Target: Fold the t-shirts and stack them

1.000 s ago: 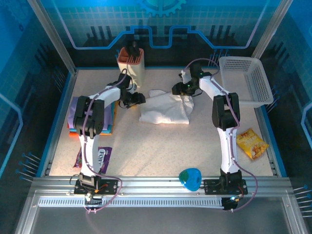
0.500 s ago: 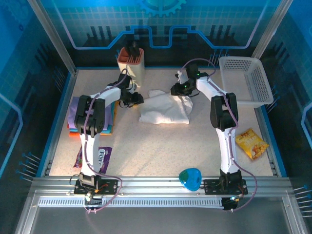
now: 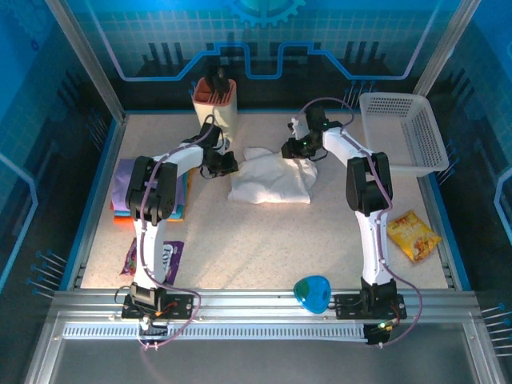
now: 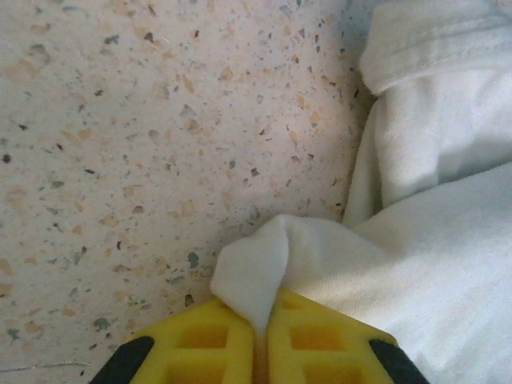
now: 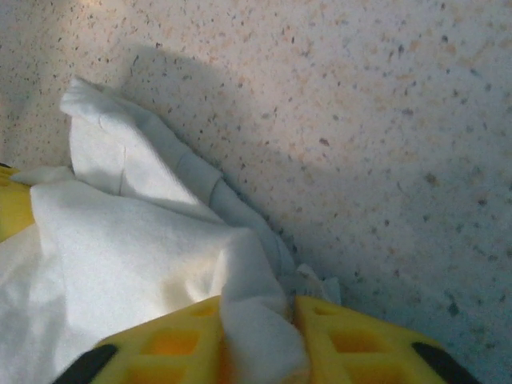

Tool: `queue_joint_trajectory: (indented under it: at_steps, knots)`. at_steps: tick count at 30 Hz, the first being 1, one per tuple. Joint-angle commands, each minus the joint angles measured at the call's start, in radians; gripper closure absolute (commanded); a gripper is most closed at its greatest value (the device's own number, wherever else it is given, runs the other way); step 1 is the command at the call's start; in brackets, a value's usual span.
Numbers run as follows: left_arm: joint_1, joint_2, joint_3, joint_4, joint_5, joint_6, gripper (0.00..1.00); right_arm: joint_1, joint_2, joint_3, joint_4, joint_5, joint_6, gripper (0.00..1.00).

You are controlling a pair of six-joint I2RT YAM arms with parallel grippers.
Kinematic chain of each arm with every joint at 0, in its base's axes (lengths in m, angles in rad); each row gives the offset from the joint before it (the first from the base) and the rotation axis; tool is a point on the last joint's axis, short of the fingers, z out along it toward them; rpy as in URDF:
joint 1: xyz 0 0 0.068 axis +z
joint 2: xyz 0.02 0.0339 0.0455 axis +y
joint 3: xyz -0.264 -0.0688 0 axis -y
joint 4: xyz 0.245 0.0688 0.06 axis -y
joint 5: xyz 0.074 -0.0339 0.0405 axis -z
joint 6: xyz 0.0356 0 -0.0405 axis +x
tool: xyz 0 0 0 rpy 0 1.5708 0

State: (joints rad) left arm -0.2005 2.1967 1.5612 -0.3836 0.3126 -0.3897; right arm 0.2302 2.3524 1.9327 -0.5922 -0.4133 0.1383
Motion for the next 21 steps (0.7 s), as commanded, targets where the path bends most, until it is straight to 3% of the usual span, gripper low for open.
queue_joint_trajectory:
  at_steps: [1,4,10,21]
  knots:
    - [-0.005,-0.027,-0.018,0.011,0.011,-0.008,0.96,0.016,-0.092,-0.033,0.029,0.037,0.004,0.78]
    - [-0.005,-0.058,-0.018,0.006,-0.004,-0.01,1.0,0.023,-0.127,-0.046,0.019,0.078,0.013,0.84]
    - [-0.012,-0.14,-0.026,-0.018,-0.001,-0.001,1.0,0.038,-0.228,-0.115,0.026,0.152,0.028,0.84]
    - [-0.047,-0.272,-0.064,-0.01,0.046,0.024,1.0,0.039,-0.45,-0.327,0.017,0.233,0.113,0.94]
